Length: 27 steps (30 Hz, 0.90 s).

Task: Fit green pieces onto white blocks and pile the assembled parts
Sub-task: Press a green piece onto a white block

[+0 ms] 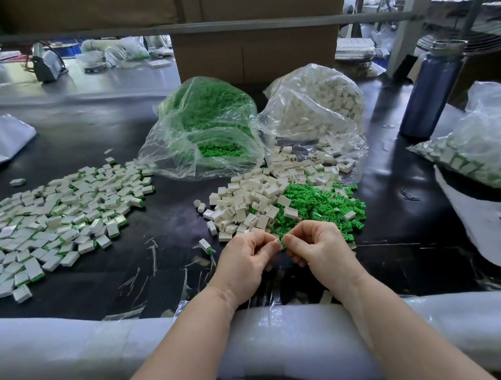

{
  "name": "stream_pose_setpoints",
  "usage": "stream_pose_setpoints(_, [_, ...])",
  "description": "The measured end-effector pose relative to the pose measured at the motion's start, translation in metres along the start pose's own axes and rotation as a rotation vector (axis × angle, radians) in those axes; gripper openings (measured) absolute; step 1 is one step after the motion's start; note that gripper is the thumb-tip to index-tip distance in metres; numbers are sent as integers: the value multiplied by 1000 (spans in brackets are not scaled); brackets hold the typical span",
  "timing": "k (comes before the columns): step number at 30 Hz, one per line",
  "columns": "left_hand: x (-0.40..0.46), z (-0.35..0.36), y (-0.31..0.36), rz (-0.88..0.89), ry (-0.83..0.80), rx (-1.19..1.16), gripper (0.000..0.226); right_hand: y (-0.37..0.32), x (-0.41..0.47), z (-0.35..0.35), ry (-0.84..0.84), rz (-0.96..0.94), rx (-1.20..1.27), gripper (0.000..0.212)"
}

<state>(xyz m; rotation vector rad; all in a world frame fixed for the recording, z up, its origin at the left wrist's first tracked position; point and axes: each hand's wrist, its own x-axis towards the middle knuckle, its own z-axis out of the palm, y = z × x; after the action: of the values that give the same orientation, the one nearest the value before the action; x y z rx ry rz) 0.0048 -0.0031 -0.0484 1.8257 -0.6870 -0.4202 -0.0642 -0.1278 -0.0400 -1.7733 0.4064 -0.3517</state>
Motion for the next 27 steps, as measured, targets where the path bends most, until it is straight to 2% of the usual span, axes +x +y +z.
stream_pose_setpoints(13, [-1, 3, -3, 56, 12, 172, 15, -1, 0, -1, -32, -40, -90, 22])
stream_pose_setpoints(16, [0, 3, 0, 64, 41, 89, 15, -1, -1, -1, 3, -33, 25, 12])
stream_pose_setpoints(20, [0, 5, 2, 87, 73, 28, 12, 0, -1, -2, 49, -26, 186, 11])
stream_pose_setpoints(27, [-2, 4, 4, 68, 61, -56, 16, -2, -2, -2, 9, -84, 179, 13])
